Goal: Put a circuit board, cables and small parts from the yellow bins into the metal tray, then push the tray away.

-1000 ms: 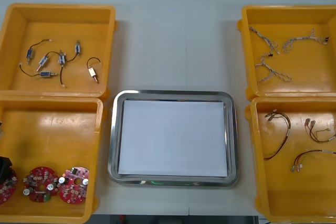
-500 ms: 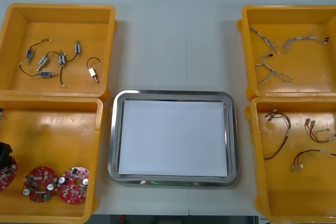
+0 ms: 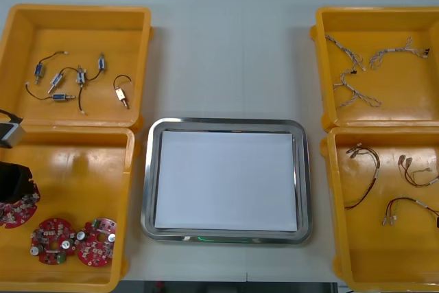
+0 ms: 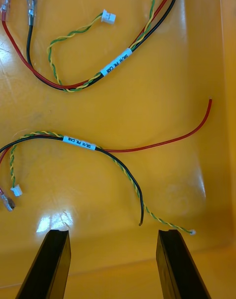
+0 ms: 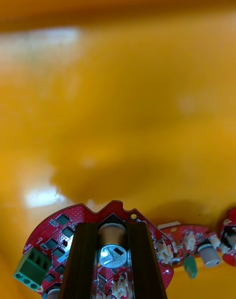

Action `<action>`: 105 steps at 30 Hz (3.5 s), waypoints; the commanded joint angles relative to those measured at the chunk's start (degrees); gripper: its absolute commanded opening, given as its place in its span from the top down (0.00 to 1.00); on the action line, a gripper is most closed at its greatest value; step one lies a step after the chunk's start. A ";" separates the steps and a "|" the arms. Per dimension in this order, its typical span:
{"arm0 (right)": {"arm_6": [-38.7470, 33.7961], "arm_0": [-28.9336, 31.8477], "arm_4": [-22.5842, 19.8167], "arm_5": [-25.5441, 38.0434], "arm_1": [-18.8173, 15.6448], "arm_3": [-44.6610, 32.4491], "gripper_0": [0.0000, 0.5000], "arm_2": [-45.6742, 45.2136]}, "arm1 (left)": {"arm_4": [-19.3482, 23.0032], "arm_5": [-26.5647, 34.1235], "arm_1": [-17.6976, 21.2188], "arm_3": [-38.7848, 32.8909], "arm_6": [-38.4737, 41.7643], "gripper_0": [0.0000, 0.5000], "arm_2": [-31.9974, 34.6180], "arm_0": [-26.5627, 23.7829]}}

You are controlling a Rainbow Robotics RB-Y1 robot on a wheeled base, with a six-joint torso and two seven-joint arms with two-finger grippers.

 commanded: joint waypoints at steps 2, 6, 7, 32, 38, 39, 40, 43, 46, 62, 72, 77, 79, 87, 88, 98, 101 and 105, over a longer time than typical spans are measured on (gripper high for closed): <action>-0.33 -0.29 -0.79 0.33 -1.94 -0.36 0.00 -2.03 | -0.77 0.37 0.97 -1.13 6.21 1.00 -3.60 -5.55; -0.42 -0.55 -1.14 0.42 -1.94 -0.36 0.00 -2.21 | -1.83 0.37 -0.09 0.19 7.17 1.00 -6.06 -8.10; -0.50 -0.73 -1.23 0.59 -1.94 -0.36 0.00 -2.21 | -2.27 0.20 -0.44 0.80 7.35 1.00 -6.85 -8.98; -20.37 -14.53 -1.41 15.01 -1.94 -0.36 0.00 -3.17 | -4.11 -8.33 -0.79 5.37 10.25 1.00 -14.50 -10.73; -28.98 -17.52 0.44 17.55 -1.85 -0.10 0.00 -2.38 | -3.58 -8.42 -1.23 4.58 11.92 0.45 -14.50 -10.73; -30.48 -18.22 0.53 17.91 -1.85 0.34 0.00 -2.29 | -3.58 -8.50 -1.32 4.49 12.18 0.23 -14.50 -10.73; -31.09 -18.48 0.61 18.08 -1.85 0.69 0.00 -2.21 | -3.58 -8.50 -1.32 4.32 12.36 0.08 -14.50 -10.73; -33.99 -20.07 1.32 18.52 -1.50 2.71 0.00 -1.94 | -3.58 -8.68 -1.32 4.05 12.97 0.00 -14.50 -10.73; -36.36 -21.47 2.81 18.78 -0.45 4.56 0.00 -1.41 | -3.58 -8.59 -1.32 3.61 13.85 0.00 -14.50 -10.82; -41.02 -22.18 7.56 18.08 6.23 8.69 0.00 -1.41 | -2.18 6.17 -1.49 -1.22 17.46 0.00 -5.27 -13.11; -43.04 -22.09 15.12 16.06 10.63 9.13 0.00 0.78 | -1.30 18.92 -4.66 -1.22 22.90 0.00 7.65 -12.67; -43.75 -22.00 15.29 13.95 12.04 11.06 0.00 0.96 | -2.88 21.82 -6.68 -1.04 28.79 0.00 12.22 -11.96; -44.01 -21.91 15.47 13.42 12.56 11.50 0.00 1.05 | -3.67 21.20 -7.47 -0.96 31.69 0.00 13.80 -11.00; -44.89 -20.59 15.91 9.73 12.91 13.70 0.00 2.89 | -10.44 19.36 -12.13 -0.08 35.74 0.00 15.82 -7.04; -45.07 -20.42 15.91 9.12 12.91 14.14 0.00 3.16 | -11.32 18.83 -12.92 0.01 35.82 0.00 15.91 -6.34; -45.68 -19.36 15.73 9.29 12.91 15.02 0.00 3.77 | -14.31 14.17 -18.28 0.36 36.26 0.00 16.26 -1.33; -45.68 -19.36 15.99 10.87 12.83 13.70 0.00 3.24 | -15.10 11.89 -19.51 0.36 36.00 0.00 16.26 0.25; -45.68 -19.36 15.64 13.69 12.74 11.68 0.00 1.75 | -15.89 10.57 -20.74 0.54 35.47 0.00 16.26 1.48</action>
